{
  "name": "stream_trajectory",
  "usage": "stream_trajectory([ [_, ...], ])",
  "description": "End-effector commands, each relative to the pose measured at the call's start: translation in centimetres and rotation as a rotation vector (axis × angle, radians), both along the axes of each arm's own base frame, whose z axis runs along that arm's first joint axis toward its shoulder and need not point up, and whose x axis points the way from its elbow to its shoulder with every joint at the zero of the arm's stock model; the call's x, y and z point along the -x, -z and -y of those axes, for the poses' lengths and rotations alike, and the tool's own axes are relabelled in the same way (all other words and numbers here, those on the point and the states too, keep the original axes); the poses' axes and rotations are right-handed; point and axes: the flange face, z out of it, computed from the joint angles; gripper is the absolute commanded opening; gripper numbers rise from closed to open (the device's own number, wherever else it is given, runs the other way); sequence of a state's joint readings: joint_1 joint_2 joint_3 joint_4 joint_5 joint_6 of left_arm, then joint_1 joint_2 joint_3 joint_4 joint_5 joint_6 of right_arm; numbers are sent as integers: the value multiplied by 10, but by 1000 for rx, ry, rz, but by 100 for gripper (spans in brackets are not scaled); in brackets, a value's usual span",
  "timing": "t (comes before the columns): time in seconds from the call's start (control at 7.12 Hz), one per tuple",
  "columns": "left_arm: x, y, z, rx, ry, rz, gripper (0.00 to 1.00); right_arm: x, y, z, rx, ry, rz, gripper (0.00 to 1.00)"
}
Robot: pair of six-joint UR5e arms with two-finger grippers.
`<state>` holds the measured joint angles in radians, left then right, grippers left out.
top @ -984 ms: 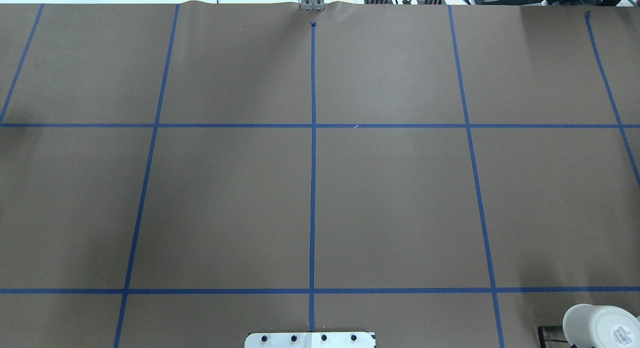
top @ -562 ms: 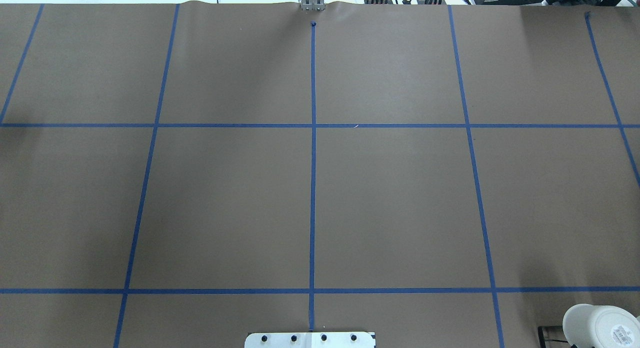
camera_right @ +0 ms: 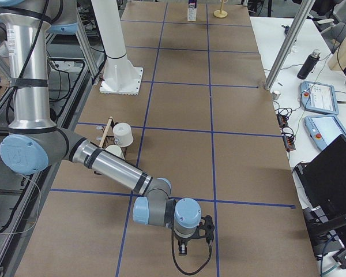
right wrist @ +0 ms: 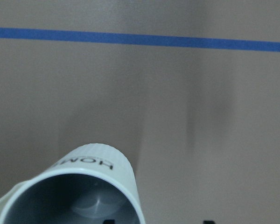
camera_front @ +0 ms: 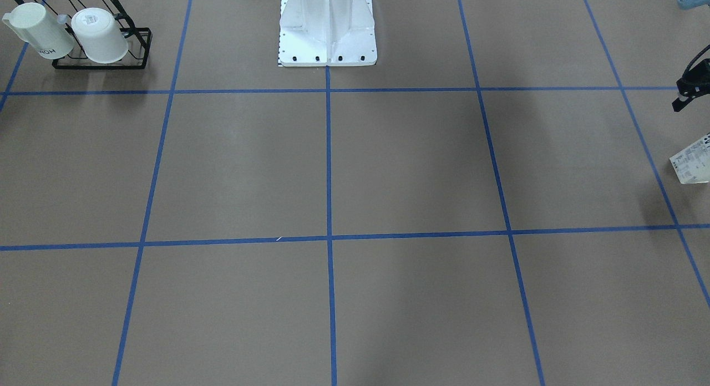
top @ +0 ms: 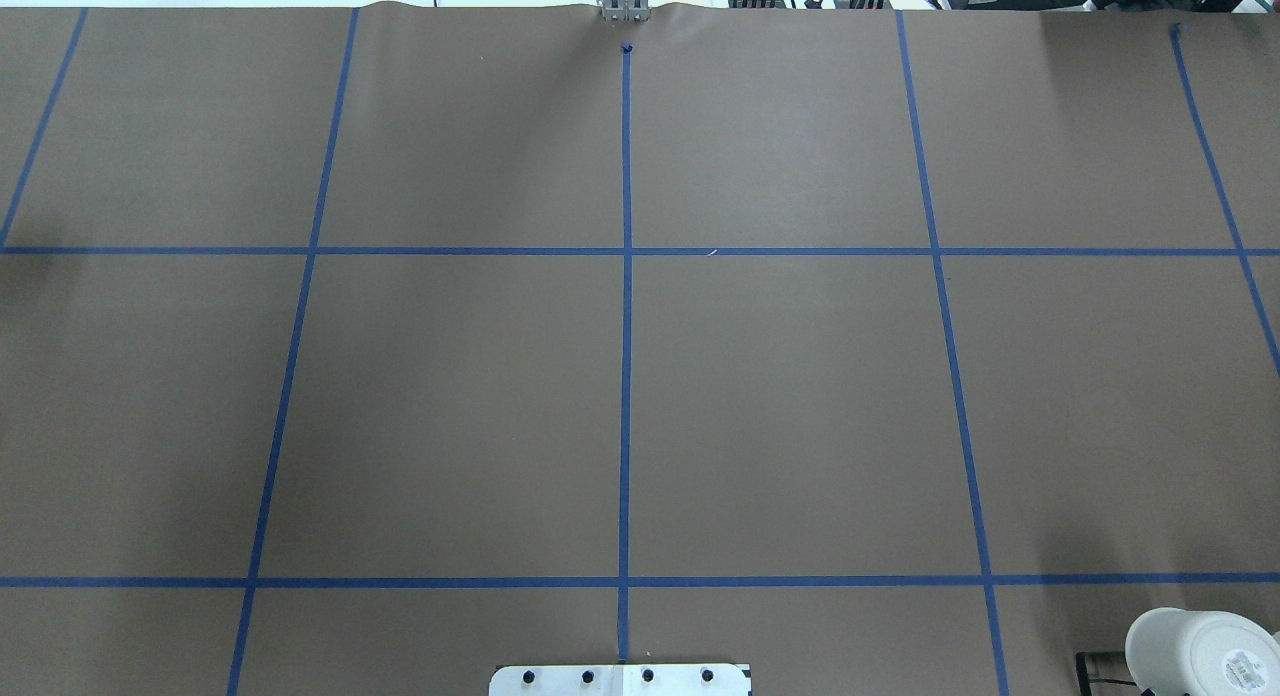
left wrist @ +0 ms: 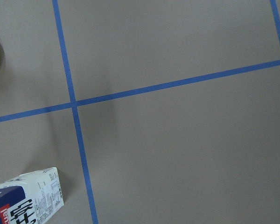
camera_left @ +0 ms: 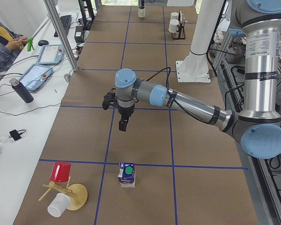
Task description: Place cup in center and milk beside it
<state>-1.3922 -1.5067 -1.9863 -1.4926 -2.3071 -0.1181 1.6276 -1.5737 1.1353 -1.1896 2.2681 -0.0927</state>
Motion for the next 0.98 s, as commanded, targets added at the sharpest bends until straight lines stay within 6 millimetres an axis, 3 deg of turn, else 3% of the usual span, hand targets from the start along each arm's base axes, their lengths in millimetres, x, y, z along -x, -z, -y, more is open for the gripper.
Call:
stream_trajectory([
  [0.0, 0, -1, 0, 3, 1, 1, 98, 1, 8, 7, 11, -34, 6, 0],
  [0.28, 1, -1, -1, 2, 2, 0, 98, 0, 37, 44, -54, -30, 9, 0],
  [0.42, 0, -2, 0, 5, 0, -1, 98, 7, 73, 68, -171, 9, 26, 0],
  [0.56, 0, -3, 0, 6, -1, 0, 98, 30, 116, 86, -275, 57, 33, 0],
  [0.84, -1, -5, 1, 10, -4, 1, 98, 141, 227, 134, -423, 211, 83, 0],
])
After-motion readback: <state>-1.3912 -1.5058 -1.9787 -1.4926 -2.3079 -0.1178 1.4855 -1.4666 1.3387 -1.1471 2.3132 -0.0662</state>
